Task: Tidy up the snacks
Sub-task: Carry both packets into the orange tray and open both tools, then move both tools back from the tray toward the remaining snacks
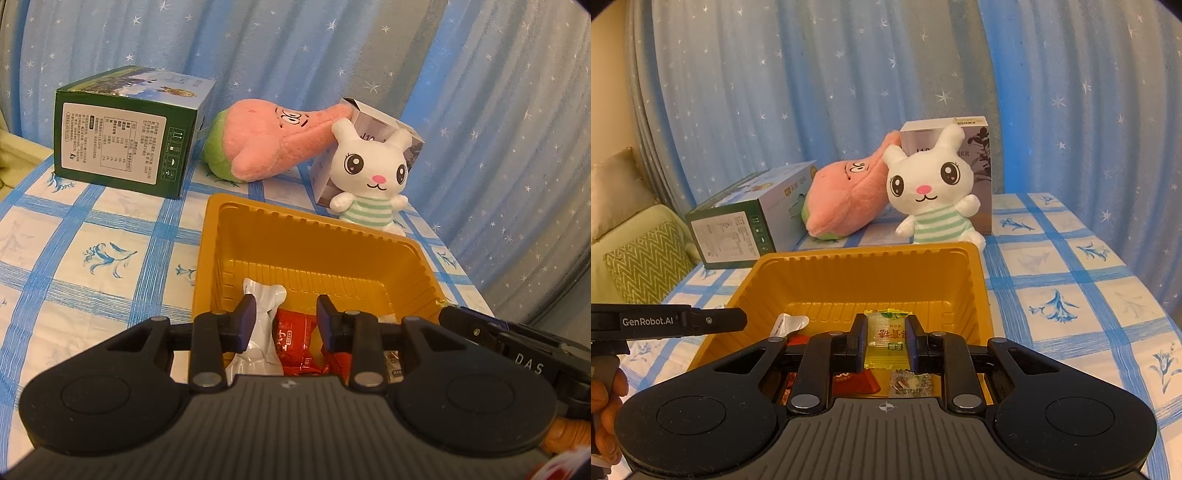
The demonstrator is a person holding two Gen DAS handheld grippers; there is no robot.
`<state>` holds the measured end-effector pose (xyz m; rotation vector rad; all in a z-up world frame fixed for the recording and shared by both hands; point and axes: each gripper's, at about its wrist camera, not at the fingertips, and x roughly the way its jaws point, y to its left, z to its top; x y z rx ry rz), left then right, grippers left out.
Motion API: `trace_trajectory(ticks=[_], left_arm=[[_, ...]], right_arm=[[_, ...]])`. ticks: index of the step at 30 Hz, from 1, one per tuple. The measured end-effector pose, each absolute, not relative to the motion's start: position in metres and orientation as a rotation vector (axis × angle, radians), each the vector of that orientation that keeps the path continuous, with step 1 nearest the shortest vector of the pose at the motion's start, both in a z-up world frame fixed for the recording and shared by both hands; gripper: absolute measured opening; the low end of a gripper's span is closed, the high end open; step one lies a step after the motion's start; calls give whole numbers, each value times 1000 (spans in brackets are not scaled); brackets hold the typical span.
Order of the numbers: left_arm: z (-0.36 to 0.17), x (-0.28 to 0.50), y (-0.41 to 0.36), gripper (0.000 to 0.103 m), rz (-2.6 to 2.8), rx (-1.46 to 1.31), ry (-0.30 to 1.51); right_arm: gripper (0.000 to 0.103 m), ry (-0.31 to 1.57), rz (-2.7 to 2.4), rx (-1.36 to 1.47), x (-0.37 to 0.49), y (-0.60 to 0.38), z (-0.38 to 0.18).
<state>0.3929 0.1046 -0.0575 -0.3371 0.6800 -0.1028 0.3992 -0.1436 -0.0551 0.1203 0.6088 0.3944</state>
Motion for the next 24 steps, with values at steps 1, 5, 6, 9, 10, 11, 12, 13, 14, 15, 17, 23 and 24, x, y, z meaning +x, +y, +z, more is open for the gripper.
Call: trace_trajectory(ticks=[1, 5, 6, 9, 10, 11, 12, 13, 14, 15, 17, 23, 24], left_arm=[[-58, 393, 105, 31, -103, -338, 682], [-58, 393, 105, 32, -101, -335, 682], [-58, 393, 105, 32, -102, -335, 682], [-58, 393, 105, 36, -101, -328, 685], [-58, 392, 104, 37, -100, -324, 685], [-58, 392, 104, 37, -100, -319, 686], [-58, 392, 103, 38, -100, -316, 686], [-58, 392, 103, 38, -101, -313, 687], [-58, 392, 102, 38, -102, -311, 688], [-58, 392, 102, 38, -103, -308, 688], [-58, 392, 101, 39, -105, -303, 688], [-57, 391, 99, 41, -109, -295, 685], [-57, 391, 99, 41, -109, -293, 684]], right_arm=[[22, 608, 396, 123, 399, -144, -55], [22, 592, 419, 160, 400, -146, -55], [22, 592, 435, 179, 400, -147, -55], [52, 585, 447, 208, 401, -150, -54], [56, 574, 444, 213, 400, -151, -53], [57, 565, 436, 214, 400, -153, -53], [57, 564, 427, 212, 400, -154, -52], [57, 564, 419, 213, 400, -155, -52], [57, 564, 413, 219, 401, -157, -52], [57, 567, 408, 225, 401, -159, -52], [57, 573, 396, 230, 402, -161, -52], [57, 572, 397, 215, 401, -159, -52], [57, 571, 397, 211, 401, -159, -52]])
